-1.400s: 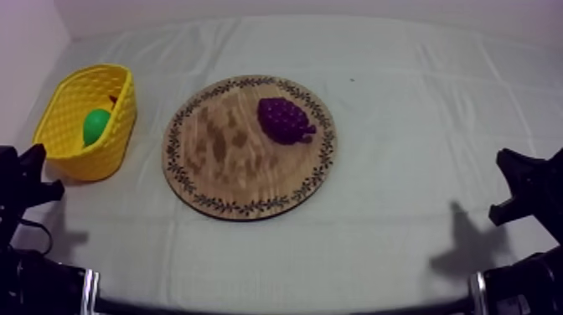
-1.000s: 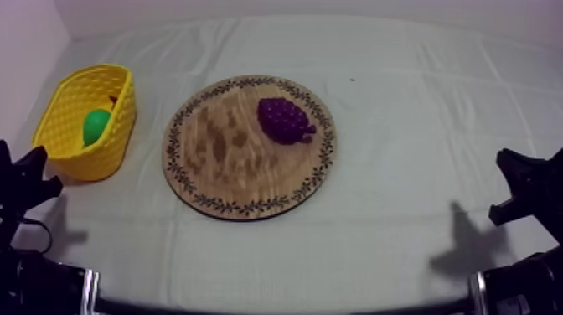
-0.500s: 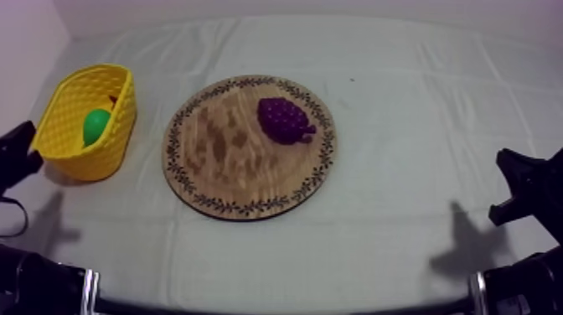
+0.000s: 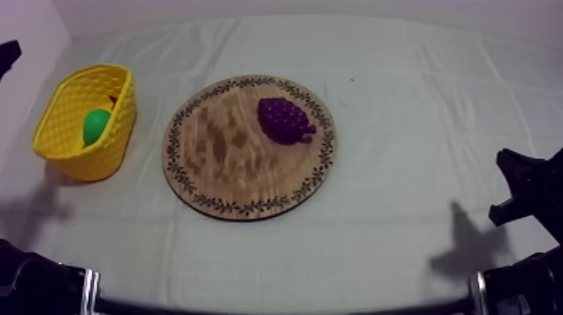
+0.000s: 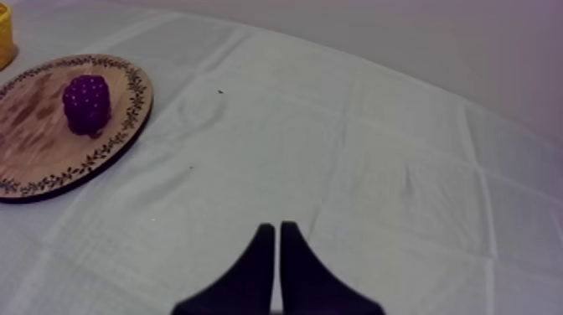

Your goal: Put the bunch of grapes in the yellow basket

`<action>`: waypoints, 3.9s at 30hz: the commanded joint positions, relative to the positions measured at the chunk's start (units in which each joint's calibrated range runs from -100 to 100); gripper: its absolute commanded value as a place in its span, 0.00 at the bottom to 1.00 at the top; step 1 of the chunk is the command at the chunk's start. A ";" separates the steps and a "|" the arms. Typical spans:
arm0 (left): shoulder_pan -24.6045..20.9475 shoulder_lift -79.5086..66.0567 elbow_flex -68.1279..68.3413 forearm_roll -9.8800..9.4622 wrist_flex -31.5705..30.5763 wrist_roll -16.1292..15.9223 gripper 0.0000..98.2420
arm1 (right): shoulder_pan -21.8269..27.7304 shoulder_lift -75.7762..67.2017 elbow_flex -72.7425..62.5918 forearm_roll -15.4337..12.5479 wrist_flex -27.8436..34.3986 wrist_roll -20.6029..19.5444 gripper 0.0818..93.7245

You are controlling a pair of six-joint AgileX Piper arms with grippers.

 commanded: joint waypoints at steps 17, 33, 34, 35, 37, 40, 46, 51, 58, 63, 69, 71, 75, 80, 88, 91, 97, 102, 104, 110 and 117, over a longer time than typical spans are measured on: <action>15.77 27.40 -33.00 -5.67 20.36 10.88 0.00 | -0.02 -0.01 -0.03 0.01 -0.03 -0.01 0.00; 25.42 49.88 -46.56 -9.48 36.04 18.13 0.00 | -0.02 -0.01 -0.03 0.01 -0.03 -0.01 0.00; 25.57 51.16 -47.12 -9.31 36.52 18.32 0.00 | -0.02 -0.01 -0.03 0.01 -0.03 -0.01 0.00; 25.72 52.39 -47.64 -9.09 36.92 18.43 0.00 | -0.02 -0.01 -0.03 0.01 -0.03 -0.01 0.00; 26.10 54.76 -48.51 -8.78 37.37 18.88 0.00 | -0.02 -0.01 -0.03 0.01 -0.03 -0.01 0.00; 26.61 58.30 -50.12 -8.45 37.71 19.49 0.00 | -0.02 -0.01 -0.03 0.01 -0.03 -0.01 0.00; 26.80 64.59 -53.71 -7.58 38.43 19.76 0.00 | -0.02 -0.01 -0.03 0.01 -0.03 -0.01 0.00; 26.74 67.47 -55.52 -7.07 38.58 19.53 0.08 | -0.02 -0.01 -0.03 0.01 -0.03 -0.01 0.00; 26.49 69.01 -56.23 -5.43 39.75 21.70 0.62 | -0.02 -0.01 -0.03 0.01 -0.03 -0.01 0.00; 27.21 70.41 -57.42 -3.83 43.39 22.29 0.80 | -0.02 -0.01 -0.03 0.01 -0.03 -0.01 0.00; 27.49 72.83 -58.66 -1.33 45.92 23.39 0.94 | -0.02 -0.01 -0.03 0.01 -0.03 -0.01 0.00; 27.54 73.80 -59.16 -0.98 46.14 23.93 0.96 | -0.02 -0.01 -0.03 0.01 -0.03 -0.01 0.00; 27.47 76.28 -60.31 -0.64 46.30 24.97 0.98 | -0.02 -0.01 -0.03 0.01 -0.03 -0.02 0.00; 26.96 80.56 -61.26 0.01 46.35 26.15 0.98 | -0.02 -0.01 -0.03 0.01 -0.03 -0.03 0.00; 26.03 89.52 -64.40 1.92 47.47 27.52 0.98 | -0.02 -0.01 -0.03 0.01 -0.03 -0.03 0.00; 25.60 93.25 -66.48 2.64 47.69 27.69 0.98 | -0.02 -0.01 -0.03 0.01 -0.03 -0.02 0.00; 24.79 100.78 -72.22 3.94 48.02 28.43 0.98 | -0.02 -0.01 -0.03 0.01 -0.03 -0.01 0.00; 24.17 106.15 -76.99 4.87 48.79 28.38 0.98 | -0.02 -0.01 -0.03 0.01 -0.03 -0.01 0.00; 24.01 108.12 -78.70 4.98 48.91 28.38 0.98 | -0.02 -0.01 -0.03 0.01 -0.03 -0.01 0.00; 23.75 113.29 -83.28 5.04 49.25 28.37 0.97 | -0.02 -0.01 -0.03 0.01 -0.03 -0.01 0.00; 23.58 117.43 -87.41 5.33 50.39 27.24 0.97 | -0.02 -0.01 -0.03 0.01 -0.03 -0.01 0.00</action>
